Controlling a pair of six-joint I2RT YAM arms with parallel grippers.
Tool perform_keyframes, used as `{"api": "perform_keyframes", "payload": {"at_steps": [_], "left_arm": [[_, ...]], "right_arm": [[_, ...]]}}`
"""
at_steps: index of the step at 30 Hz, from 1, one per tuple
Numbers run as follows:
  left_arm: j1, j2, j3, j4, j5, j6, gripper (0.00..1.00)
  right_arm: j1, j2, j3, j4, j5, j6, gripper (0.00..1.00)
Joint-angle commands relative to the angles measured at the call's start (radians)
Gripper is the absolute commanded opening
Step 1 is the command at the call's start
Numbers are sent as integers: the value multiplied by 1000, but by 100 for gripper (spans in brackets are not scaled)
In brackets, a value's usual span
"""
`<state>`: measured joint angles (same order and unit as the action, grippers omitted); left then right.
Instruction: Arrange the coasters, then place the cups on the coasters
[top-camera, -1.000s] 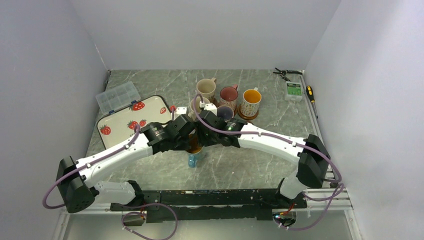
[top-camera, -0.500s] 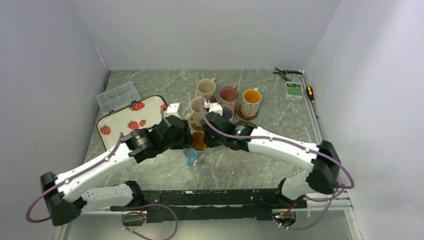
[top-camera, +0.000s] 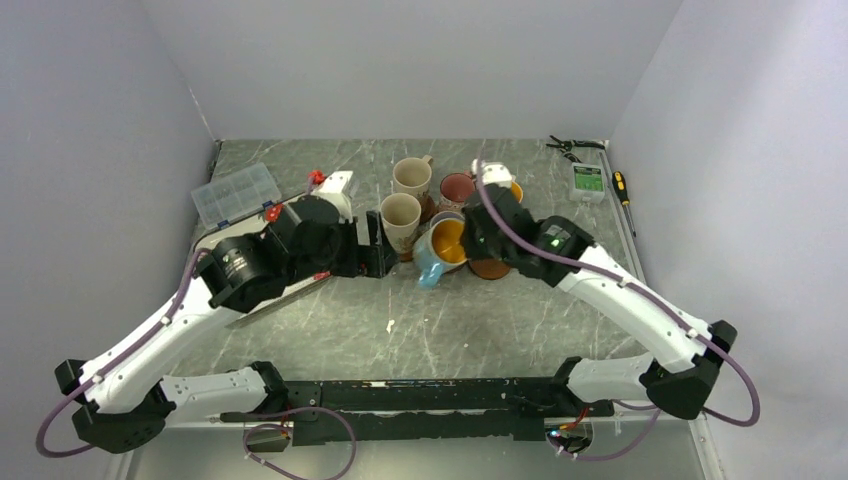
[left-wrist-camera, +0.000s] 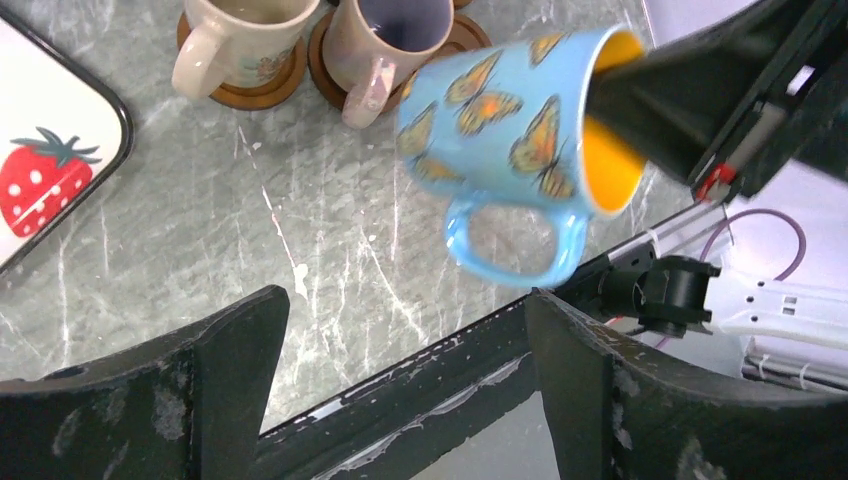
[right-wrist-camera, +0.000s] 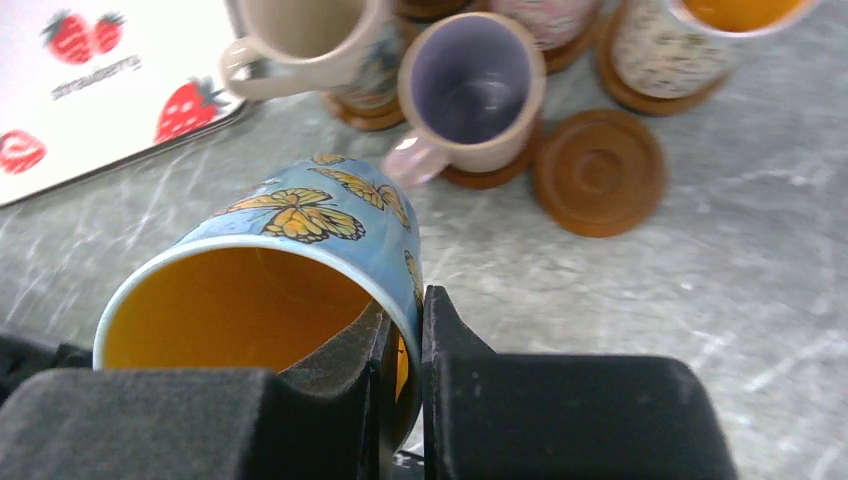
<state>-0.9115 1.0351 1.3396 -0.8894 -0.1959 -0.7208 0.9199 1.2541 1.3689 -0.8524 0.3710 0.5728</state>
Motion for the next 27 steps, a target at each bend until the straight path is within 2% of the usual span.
{"api": "perform_keyframes", "payload": {"at_steps": [1, 3, 6, 15, 21, 27], "left_arm": [[66, 67, 113, -42, 133, 129, 93], [138, 89, 138, -36, 189, 180, 93], [312, 118, 144, -32, 286, 254, 93], [561, 63, 58, -14, 241, 368, 93], [667, 14, -33, 74, 142, 462, 93], [769, 8, -154, 215, 163, 493, 93]], "right_arm": [[-136, -84, 58, -45, 9, -64, 0], [-210, -104, 49, -57, -20, -103, 0], [-339, -126, 4, -36, -104, -183, 0], [-578, -119, -132, 52, -236, -298, 0], [-623, -70, -187, 150, -302, -369, 0], [-624, 10, -190, 214, -325, -436, 0]]}}
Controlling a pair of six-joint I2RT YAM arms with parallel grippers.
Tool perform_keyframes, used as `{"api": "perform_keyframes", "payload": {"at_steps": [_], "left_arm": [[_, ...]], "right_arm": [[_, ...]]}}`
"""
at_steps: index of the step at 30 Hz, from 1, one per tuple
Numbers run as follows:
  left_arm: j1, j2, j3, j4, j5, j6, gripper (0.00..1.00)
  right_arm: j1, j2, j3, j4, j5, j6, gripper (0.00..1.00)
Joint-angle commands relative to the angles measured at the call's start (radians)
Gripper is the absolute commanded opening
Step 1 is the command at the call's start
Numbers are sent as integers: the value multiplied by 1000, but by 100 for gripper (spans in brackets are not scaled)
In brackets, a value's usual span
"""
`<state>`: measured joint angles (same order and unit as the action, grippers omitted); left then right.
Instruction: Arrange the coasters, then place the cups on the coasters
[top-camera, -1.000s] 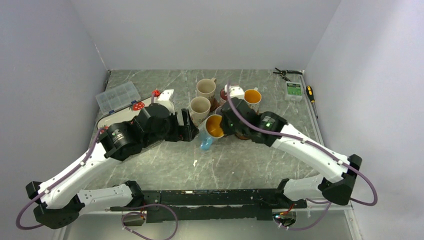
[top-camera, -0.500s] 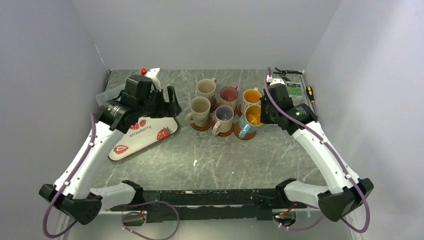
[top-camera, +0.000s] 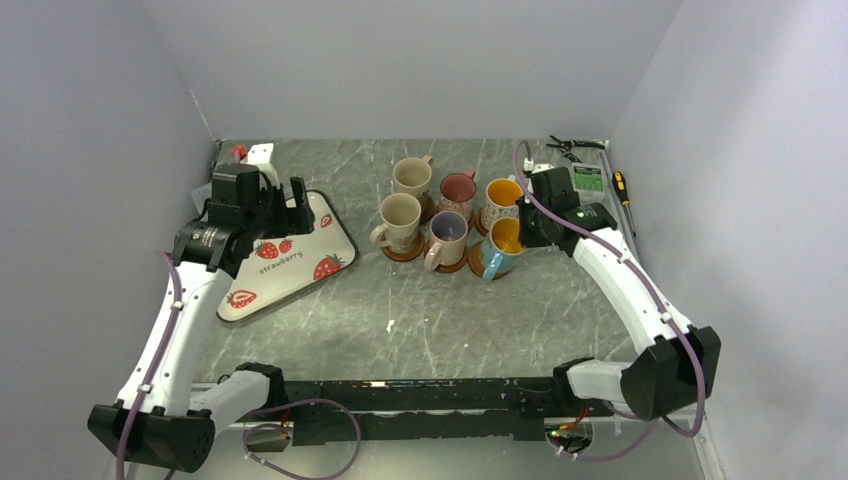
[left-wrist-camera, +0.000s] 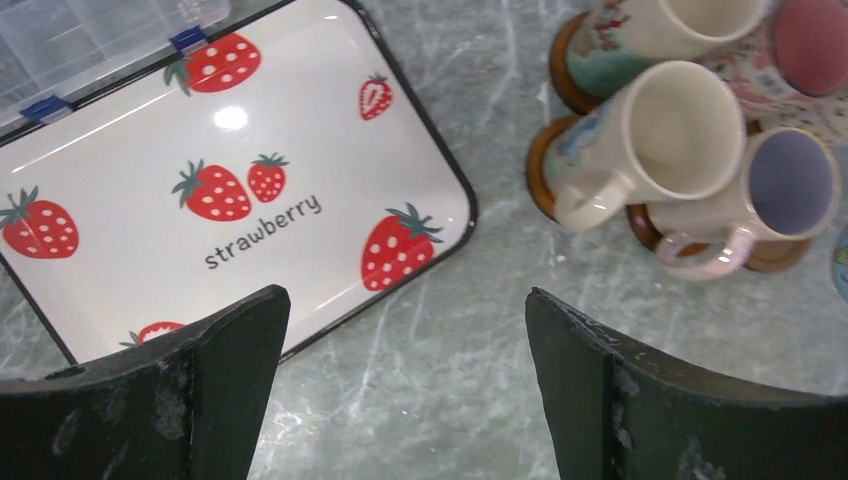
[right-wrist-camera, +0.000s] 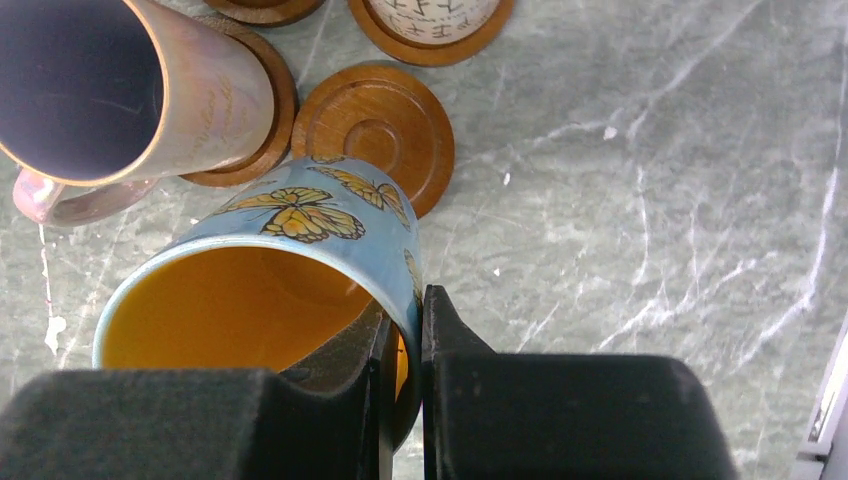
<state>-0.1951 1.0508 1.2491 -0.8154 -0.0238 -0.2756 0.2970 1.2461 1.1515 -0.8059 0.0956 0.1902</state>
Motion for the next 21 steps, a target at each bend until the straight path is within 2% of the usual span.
{"api": "perform_keyframes", "payload": {"at_steps": [1, 5, 12, 21], "left_arm": [[63, -15, -86, 169, -12, 51, 93], [90, -54, -176, 256, -40, 75, 93], [106, -82, -286, 318, -56, 105, 93], [110, -79, -298, 318, -52, 117, 92]], "right_arm": [[-1, 32, 30, 173, -51, -64, 0], [-7, 78, 24, 194, -63, -100, 0], [-15, 148, 20, 206, -46, -155, 0], [-19, 205, 8, 249, -32, -142, 0]]}}
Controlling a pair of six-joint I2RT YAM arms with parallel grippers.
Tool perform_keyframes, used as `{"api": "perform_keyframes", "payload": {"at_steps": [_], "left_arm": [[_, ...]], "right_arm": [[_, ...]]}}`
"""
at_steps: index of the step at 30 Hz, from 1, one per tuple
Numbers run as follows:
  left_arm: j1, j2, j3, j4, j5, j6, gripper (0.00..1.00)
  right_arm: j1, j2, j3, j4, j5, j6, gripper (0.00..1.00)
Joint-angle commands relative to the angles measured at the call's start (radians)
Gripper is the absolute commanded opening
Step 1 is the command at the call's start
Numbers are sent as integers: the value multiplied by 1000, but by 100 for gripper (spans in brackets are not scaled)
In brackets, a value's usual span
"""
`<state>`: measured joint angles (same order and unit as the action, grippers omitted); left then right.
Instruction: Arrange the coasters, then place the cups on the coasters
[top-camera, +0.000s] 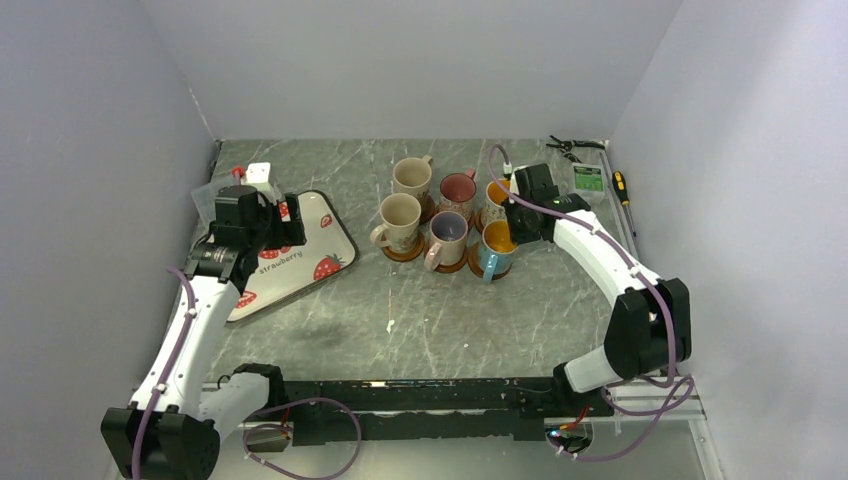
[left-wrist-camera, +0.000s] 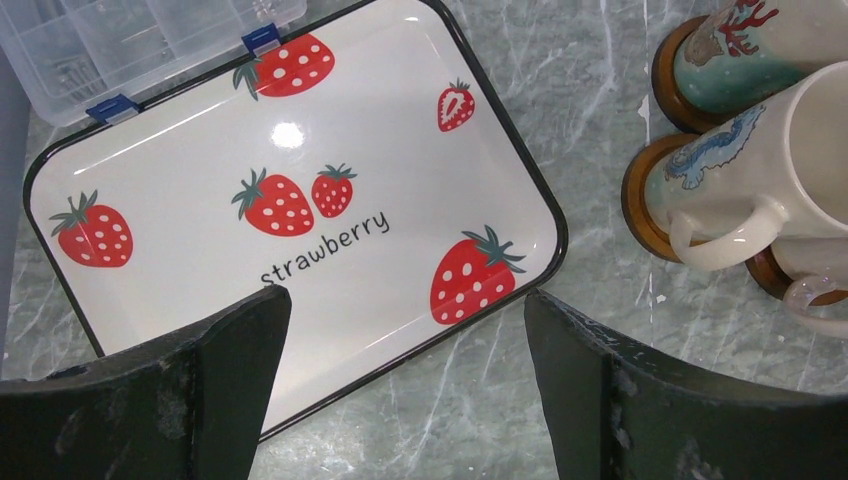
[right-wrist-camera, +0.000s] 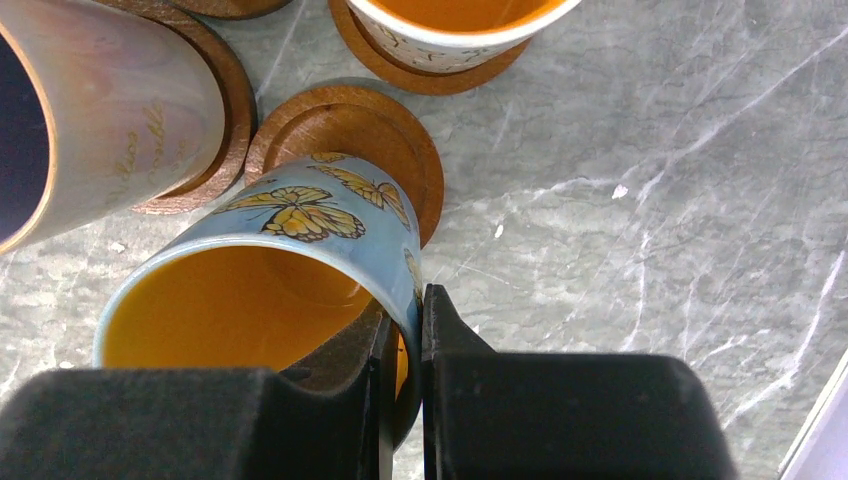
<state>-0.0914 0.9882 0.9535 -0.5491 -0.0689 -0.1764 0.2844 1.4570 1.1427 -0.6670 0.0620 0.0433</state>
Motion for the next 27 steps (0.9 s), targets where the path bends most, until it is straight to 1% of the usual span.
{"api": "perform_keyframes", "payload": {"at_steps": [1, 27], "left_arm": [[7, -17, -4, 53, -6, 17, 92], [8, -25, -10, 56, 2, 23, 92]], "right_arm": [[-6, 1, 18, 114, 3, 7, 0], [-6, 71, 6, 145, 18, 1, 0]]}}
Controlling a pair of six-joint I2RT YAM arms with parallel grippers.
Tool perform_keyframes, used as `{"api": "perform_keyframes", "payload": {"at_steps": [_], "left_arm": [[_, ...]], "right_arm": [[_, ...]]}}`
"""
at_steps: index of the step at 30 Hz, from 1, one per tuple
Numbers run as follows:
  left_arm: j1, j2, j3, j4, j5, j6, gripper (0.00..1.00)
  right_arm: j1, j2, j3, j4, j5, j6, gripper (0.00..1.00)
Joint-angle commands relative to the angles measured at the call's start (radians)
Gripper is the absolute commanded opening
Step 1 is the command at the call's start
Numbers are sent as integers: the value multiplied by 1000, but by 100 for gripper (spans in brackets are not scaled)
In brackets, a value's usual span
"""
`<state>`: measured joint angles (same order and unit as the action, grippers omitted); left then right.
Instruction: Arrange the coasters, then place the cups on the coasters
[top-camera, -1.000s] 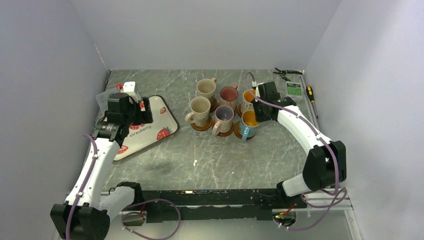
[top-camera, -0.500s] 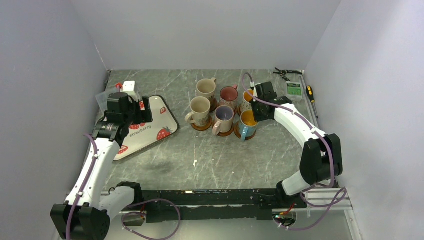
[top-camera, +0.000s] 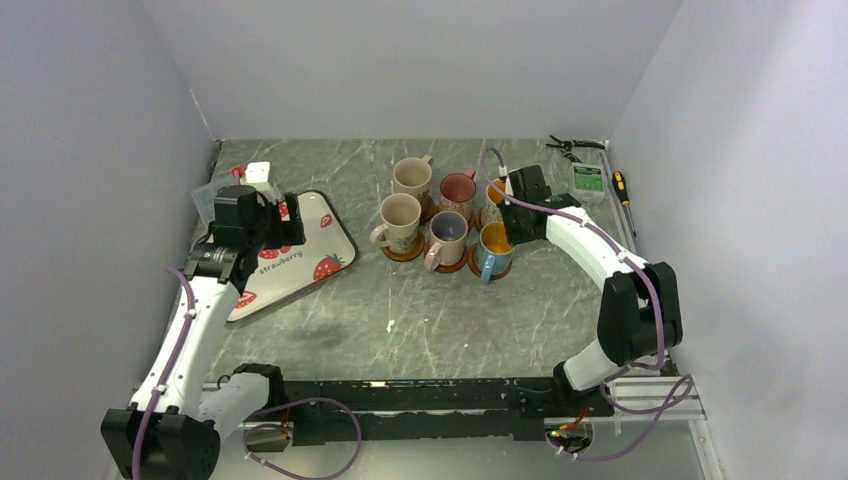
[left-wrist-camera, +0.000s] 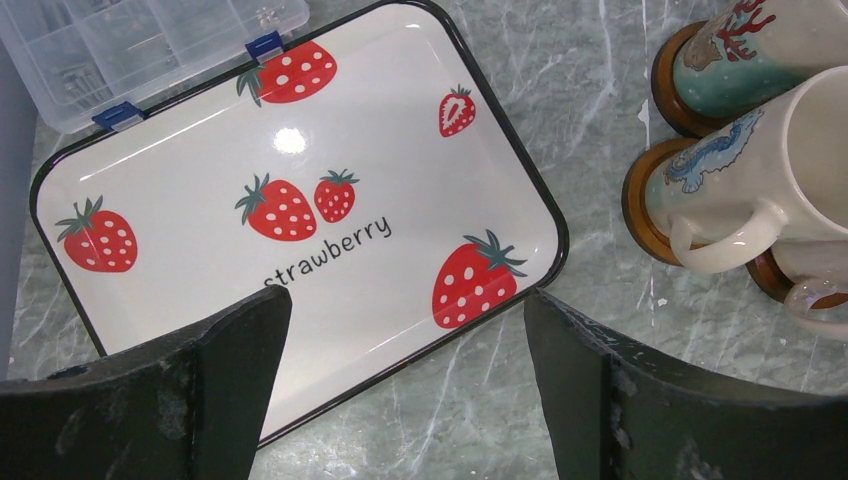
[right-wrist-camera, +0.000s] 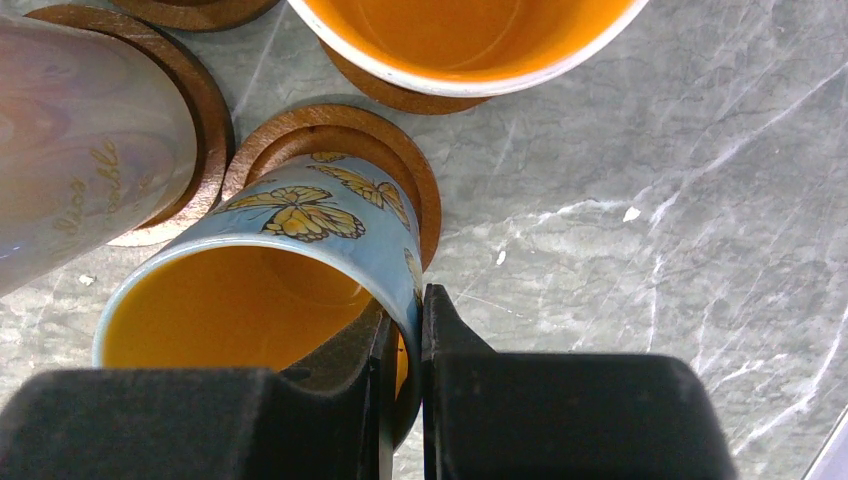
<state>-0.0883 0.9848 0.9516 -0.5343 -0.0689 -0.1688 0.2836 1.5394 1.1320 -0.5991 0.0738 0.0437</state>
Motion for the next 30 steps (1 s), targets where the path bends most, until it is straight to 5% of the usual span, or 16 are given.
{"api": "perform_keyframes", "payload": {"at_steps": [1, 21, 30], "left_arm": [[5, -22, -7, 43, 4, 17, 92], [8, -20, -5, 40, 6, 23, 92], [9, -21, -7, 39, 6, 27, 92]], "right_arm": [[-5, -9, 17, 76, 11, 1, 0], [-5, 25, 26, 63, 25, -2, 0], [-4, 28, 35, 58, 22, 0, 30]]}}
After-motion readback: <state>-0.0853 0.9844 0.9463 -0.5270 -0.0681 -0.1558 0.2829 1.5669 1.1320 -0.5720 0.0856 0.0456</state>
